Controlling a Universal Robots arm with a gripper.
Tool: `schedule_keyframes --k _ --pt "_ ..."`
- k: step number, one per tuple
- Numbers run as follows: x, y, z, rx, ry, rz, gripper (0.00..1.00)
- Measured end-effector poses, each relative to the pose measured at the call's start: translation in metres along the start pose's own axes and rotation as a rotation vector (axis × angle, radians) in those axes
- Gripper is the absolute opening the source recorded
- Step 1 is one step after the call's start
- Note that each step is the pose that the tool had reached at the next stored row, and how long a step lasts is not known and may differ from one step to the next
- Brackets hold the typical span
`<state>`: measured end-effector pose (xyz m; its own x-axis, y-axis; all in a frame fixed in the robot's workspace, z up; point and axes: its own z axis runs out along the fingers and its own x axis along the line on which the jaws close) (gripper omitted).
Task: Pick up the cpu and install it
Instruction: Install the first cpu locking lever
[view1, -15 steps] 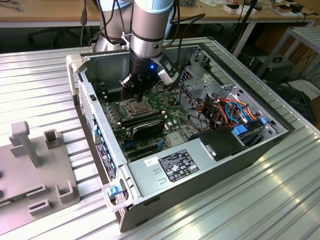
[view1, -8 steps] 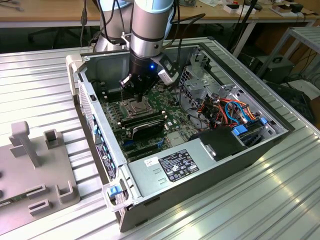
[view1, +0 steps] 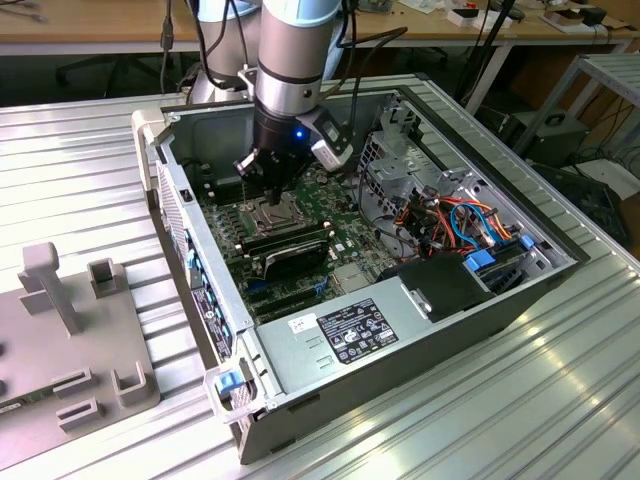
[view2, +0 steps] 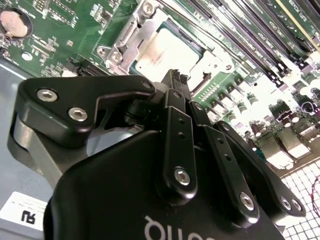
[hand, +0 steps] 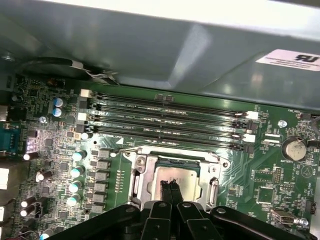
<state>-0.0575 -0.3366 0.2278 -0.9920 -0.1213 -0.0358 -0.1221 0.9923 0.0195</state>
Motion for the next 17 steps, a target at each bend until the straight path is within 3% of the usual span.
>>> schedule_keyframes --k 11,17 --pt "0.0329 0.0040 0.0016 0.0008 0.0000 0.000 0.11" --pt "0.0365 0.0045 0.0017 0.0008 0.0001 0.000 0.11"
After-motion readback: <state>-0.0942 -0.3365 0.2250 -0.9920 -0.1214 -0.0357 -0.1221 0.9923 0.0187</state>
